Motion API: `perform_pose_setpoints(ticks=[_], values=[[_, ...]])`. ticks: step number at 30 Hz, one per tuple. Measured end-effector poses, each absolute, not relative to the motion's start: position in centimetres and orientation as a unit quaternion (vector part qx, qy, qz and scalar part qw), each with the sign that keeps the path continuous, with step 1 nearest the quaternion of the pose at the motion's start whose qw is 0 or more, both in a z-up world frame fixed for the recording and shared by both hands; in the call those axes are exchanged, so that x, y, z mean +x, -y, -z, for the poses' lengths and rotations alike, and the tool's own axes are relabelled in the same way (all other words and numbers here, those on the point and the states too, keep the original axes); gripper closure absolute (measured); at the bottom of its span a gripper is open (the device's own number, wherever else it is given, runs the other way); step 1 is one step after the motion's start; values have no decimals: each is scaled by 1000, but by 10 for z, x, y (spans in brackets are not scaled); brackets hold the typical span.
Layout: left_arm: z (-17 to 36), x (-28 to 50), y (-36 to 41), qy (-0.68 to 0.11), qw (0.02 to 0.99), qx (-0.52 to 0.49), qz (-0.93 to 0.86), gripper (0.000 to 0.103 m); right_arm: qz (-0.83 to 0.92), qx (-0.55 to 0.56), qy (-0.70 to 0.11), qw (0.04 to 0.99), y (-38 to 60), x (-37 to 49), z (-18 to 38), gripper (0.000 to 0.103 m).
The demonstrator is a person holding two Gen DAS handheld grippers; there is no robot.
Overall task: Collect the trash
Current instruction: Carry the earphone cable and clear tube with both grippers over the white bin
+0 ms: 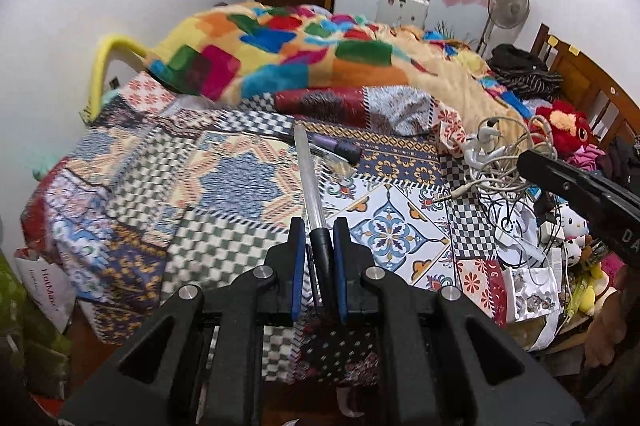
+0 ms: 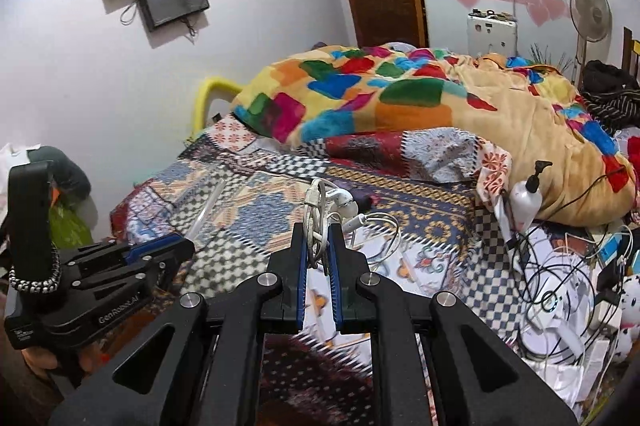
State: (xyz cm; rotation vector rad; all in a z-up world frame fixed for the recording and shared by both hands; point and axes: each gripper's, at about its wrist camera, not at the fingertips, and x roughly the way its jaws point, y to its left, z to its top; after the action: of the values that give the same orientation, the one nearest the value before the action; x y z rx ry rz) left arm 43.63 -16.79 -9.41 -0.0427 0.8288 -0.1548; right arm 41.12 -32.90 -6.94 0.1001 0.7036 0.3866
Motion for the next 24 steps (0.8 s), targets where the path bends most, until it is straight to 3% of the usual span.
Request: perform_pose_setpoints(ticks=[10,24], values=[[73,364,101,-379,924,-42,36,90,-224,31,-335,915,274,365,53,94],[94,275,-31,-387,916,-76,-68,91,-330,-32,-357,873,143,315,70,94]])
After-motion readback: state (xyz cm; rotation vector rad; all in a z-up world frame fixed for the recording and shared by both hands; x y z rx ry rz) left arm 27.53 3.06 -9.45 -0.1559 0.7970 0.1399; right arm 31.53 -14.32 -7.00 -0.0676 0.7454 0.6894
